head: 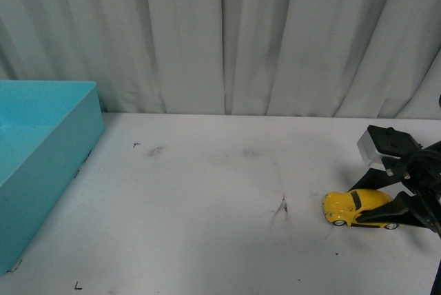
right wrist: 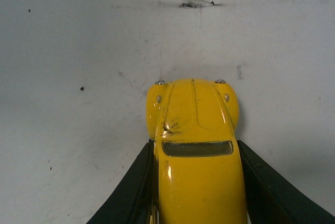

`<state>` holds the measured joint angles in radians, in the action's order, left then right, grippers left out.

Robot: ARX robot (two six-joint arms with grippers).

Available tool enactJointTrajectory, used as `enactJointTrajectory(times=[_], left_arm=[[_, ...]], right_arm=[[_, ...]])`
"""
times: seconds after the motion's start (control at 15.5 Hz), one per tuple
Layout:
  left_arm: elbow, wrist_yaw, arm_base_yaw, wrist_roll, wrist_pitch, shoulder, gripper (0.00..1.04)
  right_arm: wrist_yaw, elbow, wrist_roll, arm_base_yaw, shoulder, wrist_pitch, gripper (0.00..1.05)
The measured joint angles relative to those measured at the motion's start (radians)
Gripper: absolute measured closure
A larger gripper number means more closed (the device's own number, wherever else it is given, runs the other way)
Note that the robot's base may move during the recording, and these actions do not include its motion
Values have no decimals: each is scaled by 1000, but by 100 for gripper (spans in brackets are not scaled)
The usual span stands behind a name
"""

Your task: Wind up and store yellow beetle toy

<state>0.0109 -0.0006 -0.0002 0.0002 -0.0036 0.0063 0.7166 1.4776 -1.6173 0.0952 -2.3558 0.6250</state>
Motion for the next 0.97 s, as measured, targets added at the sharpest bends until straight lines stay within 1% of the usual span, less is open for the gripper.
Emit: enactJointTrajectory(times=[0.19,0.39,0.52,0.78,0.97], left_arm=[[0,0,0,0,0,0,7],[0,0,0,0,0,0,7],[0,0,0,0,0,0,7],[0,0,0,0,0,0,7],[0,0,0,0,0,0,7]], right_arm=[[4,-19,-12,19,8,-8,64],[11,-69,-57,69,27,-23,64],[9,-82,-71,85,35,-23,64],[2,-118,-98,150,54,-11,64],[-3,-134,-105,162,66,-8,64]])
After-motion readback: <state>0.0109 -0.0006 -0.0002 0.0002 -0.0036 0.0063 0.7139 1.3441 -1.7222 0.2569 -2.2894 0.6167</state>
